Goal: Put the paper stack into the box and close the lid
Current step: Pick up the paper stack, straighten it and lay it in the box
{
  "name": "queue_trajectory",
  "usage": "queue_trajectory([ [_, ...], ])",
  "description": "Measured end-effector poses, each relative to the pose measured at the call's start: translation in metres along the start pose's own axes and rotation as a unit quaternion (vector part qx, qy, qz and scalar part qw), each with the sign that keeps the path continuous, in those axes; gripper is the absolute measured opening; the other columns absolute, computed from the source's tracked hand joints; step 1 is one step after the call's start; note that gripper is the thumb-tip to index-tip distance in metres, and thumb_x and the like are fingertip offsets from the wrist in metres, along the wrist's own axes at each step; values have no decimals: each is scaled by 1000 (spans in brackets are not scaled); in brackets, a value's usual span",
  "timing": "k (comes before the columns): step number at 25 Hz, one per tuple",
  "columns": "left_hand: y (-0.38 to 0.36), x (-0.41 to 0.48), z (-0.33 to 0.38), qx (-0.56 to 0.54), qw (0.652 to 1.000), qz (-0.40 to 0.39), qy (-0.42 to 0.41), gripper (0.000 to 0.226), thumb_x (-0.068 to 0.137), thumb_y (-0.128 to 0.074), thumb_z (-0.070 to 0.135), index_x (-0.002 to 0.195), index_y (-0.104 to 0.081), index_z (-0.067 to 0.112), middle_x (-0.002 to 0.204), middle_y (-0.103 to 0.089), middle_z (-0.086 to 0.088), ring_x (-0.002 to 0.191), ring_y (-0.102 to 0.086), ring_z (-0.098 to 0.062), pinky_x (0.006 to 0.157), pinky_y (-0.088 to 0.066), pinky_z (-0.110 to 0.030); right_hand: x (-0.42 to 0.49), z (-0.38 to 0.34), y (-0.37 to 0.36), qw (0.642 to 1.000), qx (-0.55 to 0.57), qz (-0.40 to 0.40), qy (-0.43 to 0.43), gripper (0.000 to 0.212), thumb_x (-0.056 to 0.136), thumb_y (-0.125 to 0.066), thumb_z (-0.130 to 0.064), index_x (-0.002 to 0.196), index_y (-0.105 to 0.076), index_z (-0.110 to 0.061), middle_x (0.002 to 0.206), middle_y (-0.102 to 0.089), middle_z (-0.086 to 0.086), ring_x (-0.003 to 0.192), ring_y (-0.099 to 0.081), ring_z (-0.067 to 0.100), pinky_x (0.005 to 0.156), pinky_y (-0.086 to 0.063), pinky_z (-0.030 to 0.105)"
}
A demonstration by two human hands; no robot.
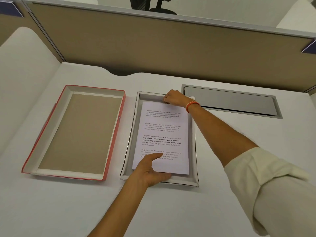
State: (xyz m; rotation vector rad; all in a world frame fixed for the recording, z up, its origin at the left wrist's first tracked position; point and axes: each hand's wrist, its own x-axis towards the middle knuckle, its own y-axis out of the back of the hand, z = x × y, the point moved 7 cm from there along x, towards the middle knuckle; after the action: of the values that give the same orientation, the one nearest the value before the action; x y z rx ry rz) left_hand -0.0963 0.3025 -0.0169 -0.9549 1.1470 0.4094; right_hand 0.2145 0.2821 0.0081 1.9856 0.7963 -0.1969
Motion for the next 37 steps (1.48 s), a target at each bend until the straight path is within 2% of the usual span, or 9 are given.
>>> queue_trajectory([
  [6,-3,-1,0,-15,1000,-1,5,29,81,-71,0,99,-56,16,109,-60,-21,103,-57,-49,97,-47,-64,5,1,0,1000,-12,-15,-25,35,92,-54,-16,116,-67,6,122,-65,23,116,-59,39,104,-47,46],
  [10,-2,0,-1,-19,1000,-6,7,31,81,-71,-2,101,-57,18,115,-61,-21,111,-56,-49,102,-44,-65,7,0,-4,1000,-14,-24,-4,33,91,-56,-11,110,-68,12,119,-65,28,112,-61,45,102,-47,54],
  [15,-3,-1,0,-17,1000,-3,7,28,82,-70,-2,99,-57,16,107,-62,-21,100,-59,-49,97,-47,-65,7,-1,-3,999,-29,-30,-20,36,89,-57,-12,115,-66,11,122,-65,28,117,-59,44,104,-47,53],
  [20,-3,-1,0,-19,1000,-2,8,27,81,-70,-3,98,-58,14,109,-62,-21,106,-58,-48,98,-45,-66,4,-4,-3,998,-47,-32,-15,35,89,-57,-12,112,-67,11,120,-66,27,109,-63,43,91,-51,49],
  [22,-3,-2,0,-19,1000,-3,10,28,81,-70,-3,99,-58,14,110,-62,-21,105,-58,-48,95,-47,-66,2,-6,-4,998,-56,-36,-16,34,89,-57,-13,110,-68,11,119,-65,27,92,-63,37,77,-46,41],
  [24,-2,-1,1,-18,1000,-3,11,28,81,-71,-3,100,-58,14,111,-62,-22,106,-58,-49,95,-47,-67,0,-7,-3,997,-65,-34,-13,33,90,-57,-13,109,-68,11,119,-65,26,91,-62,34,74,-41,37],
  [28,-1,0,1,-19,1000,-2,10,26,82,-71,-1,100,-58,14,114,-61,-22,111,-56,-50,98,-43,-69,-4,-8,-2,997,-62,-31,-14,33,92,-55,-14,113,-69,7,121,-65,24,112,-61,41,95,-50,48],
  [31,1,0,1,-23,1000,-4,9,26,83,-71,1,101,-58,15,116,-61,-22,112,-56,-51,97,-44,-70,-7,-7,-2,998,-63,-29,-8,33,94,-55,-16,114,-69,5,120,-66,22,111,-62,40,91,-51,43],
  [37,-2,-7,0,-40,998,-35,20,26,83,-72,6,105,-61,13,119,-66,-24,113,-60,-48,101,-43,-67,-10,-9,0,997,-72,-32,11,34,95,-51,-13,113,-67,11,121,-65,26,113,-61,43,103,-48,50],
])
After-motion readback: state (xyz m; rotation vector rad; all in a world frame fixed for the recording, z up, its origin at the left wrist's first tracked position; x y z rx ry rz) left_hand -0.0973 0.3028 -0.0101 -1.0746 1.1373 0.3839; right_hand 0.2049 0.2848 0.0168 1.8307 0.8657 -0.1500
